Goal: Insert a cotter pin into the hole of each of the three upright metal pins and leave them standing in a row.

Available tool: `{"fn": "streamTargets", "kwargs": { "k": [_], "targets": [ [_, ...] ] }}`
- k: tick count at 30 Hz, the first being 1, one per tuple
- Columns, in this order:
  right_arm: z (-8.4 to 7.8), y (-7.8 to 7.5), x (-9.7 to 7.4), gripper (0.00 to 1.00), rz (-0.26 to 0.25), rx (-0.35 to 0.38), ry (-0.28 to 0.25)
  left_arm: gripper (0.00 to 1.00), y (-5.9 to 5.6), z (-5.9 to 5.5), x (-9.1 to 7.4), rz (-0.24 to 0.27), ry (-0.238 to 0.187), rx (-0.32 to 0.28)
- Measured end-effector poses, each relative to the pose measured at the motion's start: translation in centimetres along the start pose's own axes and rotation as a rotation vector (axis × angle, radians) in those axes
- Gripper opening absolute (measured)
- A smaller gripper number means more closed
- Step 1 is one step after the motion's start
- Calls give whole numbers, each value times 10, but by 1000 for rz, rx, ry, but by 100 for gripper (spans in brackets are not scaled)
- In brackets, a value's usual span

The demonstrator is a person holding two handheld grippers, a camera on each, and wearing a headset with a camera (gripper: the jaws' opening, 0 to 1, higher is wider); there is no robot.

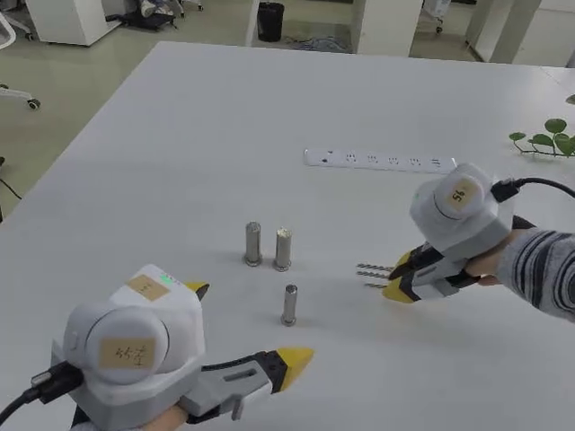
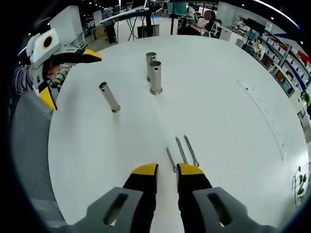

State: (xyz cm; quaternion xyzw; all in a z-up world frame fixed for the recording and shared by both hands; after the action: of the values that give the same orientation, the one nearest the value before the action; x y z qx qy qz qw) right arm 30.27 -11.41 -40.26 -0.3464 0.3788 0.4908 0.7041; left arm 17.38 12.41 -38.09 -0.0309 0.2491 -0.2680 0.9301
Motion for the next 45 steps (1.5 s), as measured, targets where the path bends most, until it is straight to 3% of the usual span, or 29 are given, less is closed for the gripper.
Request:
{"fn": "streamTargets", "kwargs": {
  "k": [4,12,21,27,33,41,45],
  "targets": [
    [-3,-3,5,8,14,-11,23,86,3,-1,-6,7,-7,-2],
    [-2,-6,7,3,47,-6,34,85,8,-2,-15,36,-6,-13],
    [0,-5,9,0,29,-96,70,82,10,-4,-17,44,-2,-26],
    [0,-7,9,0,35,-103,70,80,10,-3,-18,41,-5,-32],
    [1,-7,9,0,26,-114,59,78,11,-3,-19,38,-3,-30],
    [7,-8,-1,0,-34,-167,1,75,11,-3,-20,37,7,-25],
    [14,0,-9,0,-60,-192,-38,71,10,-2,-21,30,-1,-22]
  ]
}}
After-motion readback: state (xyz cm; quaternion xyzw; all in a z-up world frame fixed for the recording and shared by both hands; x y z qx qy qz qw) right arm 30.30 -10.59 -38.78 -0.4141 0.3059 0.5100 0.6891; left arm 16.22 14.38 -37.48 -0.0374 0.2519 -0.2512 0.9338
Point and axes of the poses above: the centre of the closed fingertips' face, and the gripper's own axes: x roughly forward along the fingers, y roughly to its left, z roughly out of its top, the point moved 9 cm from there along -x, roughly backward along the fingers, and after that the axes turned 7 degrees about -x, right-handed, at the moved point
